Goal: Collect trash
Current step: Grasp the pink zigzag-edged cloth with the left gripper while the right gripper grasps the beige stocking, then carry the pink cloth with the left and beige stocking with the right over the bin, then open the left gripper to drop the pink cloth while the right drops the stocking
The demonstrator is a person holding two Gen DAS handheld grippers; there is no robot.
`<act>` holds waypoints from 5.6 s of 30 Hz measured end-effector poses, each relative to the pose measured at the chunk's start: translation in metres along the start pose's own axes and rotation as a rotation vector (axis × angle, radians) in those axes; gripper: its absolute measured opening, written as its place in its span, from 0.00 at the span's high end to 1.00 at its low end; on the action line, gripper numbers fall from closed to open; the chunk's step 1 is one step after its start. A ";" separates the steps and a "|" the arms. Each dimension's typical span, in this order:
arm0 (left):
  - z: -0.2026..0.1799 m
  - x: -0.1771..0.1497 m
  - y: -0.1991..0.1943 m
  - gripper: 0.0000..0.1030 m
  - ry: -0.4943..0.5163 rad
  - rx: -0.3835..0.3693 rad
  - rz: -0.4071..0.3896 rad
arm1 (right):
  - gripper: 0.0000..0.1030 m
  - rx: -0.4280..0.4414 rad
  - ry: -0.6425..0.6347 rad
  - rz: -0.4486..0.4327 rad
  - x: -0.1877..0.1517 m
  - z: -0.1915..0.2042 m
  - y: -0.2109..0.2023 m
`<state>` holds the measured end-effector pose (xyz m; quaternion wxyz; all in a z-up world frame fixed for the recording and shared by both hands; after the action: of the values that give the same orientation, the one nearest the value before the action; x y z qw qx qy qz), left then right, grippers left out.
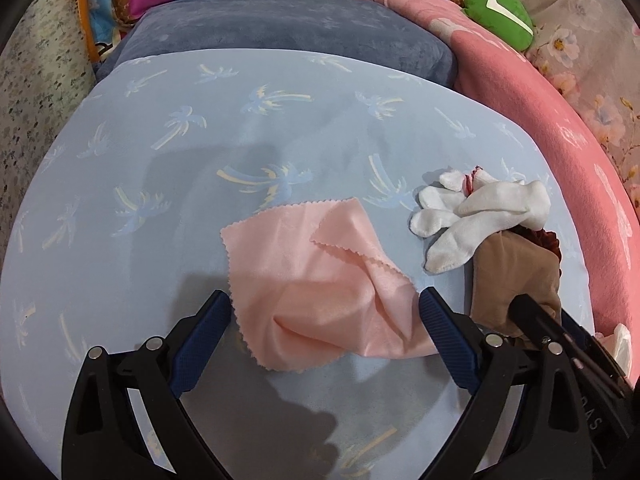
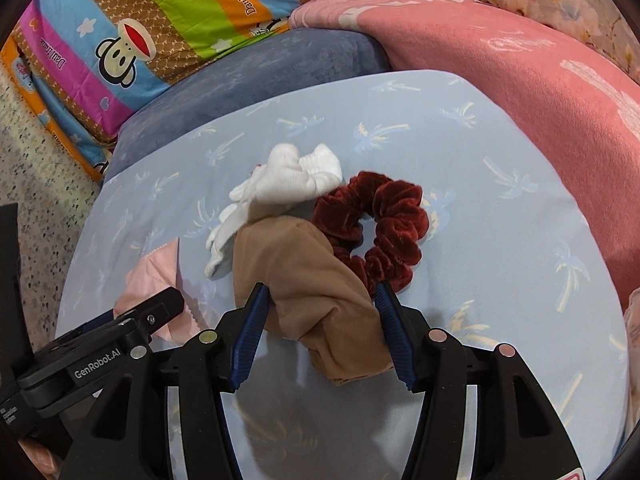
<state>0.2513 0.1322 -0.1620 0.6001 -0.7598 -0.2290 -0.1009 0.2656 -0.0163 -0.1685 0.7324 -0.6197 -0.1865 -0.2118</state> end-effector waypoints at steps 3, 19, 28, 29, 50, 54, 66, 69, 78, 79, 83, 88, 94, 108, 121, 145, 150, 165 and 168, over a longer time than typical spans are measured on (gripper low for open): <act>0.001 -0.001 -0.001 0.18 0.000 0.004 -0.008 | 0.47 0.005 0.008 0.002 -0.005 0.001 0.003; -0.013 -0.017 -0.021 0.94 0.025 -0.073 0.000 | 0.92 0.064 0.019 -0.010 -0.027 0.014 -0.032; -0.035 -0.028 -0.050 0.94 0.064 -0.112 -0.026 | 0.92 0.078 0.024 -0.072 -0.027 0.013 -0.081; -0.038 -0.030 -0.053 0.94 0.072 -0.115 -0.030 | 0.92 0.078 0.026 -0.078 -0.028 0.012 -0.086; -0.153 -0.080 -0.112 0.94 0.292 -0.204 -0.103 | 0.92 0.024 0.141 -0.239 -0.056 -0.074 -0.199; -0.177 -0.092 -0.119 0.94 0.339 -0.220 -0.108 | 0.92 0.003 0.178 -0.260 -0.065 -0.102 -0.215; -0.248 -0.129 -0.124 0.94 0.476 -0.258 -0.096 | 0.92 -0.052 0.297 -0.306 -0.091 -0.178 -0.247; -0.263 -0.137 -0.124 0.94 0.506 -0.265 -0.092 | 0.92 -0.066 0.326 -0.312 -0.098 -0.196 -0.252; -0.303 -0.163 -0.120 0.94 0.590 -0.287 -0.064 | 0.92 -0.108 0.409 -0.325 -0.120 -0.246 -0.267; -0.308 -0.166 -0.120 0.94 0.597 -0.289 -0.061 | 0.92 -0.113 0.415 -0.327 -0.122 -0.251 -0.268; -0.322 -0.174 -0.119 0.94 0.623 -0.301 -0.049 | 0.92 -0.130 0.444 -0.330 -0.128 -0.269 -0.274; -0.342 -0.186 -0.119 0.93 0.656 -0.316 -0.036 | 0.92 -0.145 0.473 -0.327 -0.139 -0.283 -0.277; -0.359 -0.196 -0.117 0.93 0.685 -0.331 -0.022 | 0.92 -0.159 0.493 -0.321 -0.147 -0.297 -0.279; -0.373 -0.206 -0.112 0.78 0.708 -0.353 0.009 | 0.86 -0.178 0.535 -0.321 -0.158 -0.310 -0.282; -0.359 -0.191 -0.111 0.42 0.646 -0.324 -0.029 | 0.83 -0.182 0.546 -0.314 -0.161 -0.311 -0.280; -0.323 -0.181 -0.107 0.41 0.625 -0.321 -0.036 | 0.76 -0.148 0.509 -0.263 -0.162 -0.291 -0.254; -0.327 -0.194 -0.114 0.41 0.692 -0.381 -0.034 | 0.76 -0.132 0.528 -0.267 -0.155 -0.296 -0.257; -0.377 -0.242 -0.126 0.41 0.874 -0.522 -0.044 | 0.69 -0.027 0.591 -0.279 -0.139 -0.306 -0.277; -0.383 -0.245 -0.119 0.59 0.864 -0.534 -0.023 | 0.69 0.016 0.614 -0.271 -0.140 -0.307 -0.279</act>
<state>0.0281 -0.2696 -0.0641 0.4237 -0.7730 0.0655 -0.4676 0.0001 -0.3474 -0.0618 0.7243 -0.4908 -0.0396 -0.4826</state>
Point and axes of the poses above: each gripper's, at about its wrist camera, not at the fingertips, and y roughly the way its jaws point, z to its left, x to its top, the point moved 8 cm from there along y, roughly the way its jaws point, and after that the axes turned 6 degrees about -y, right-handed, at the moved point
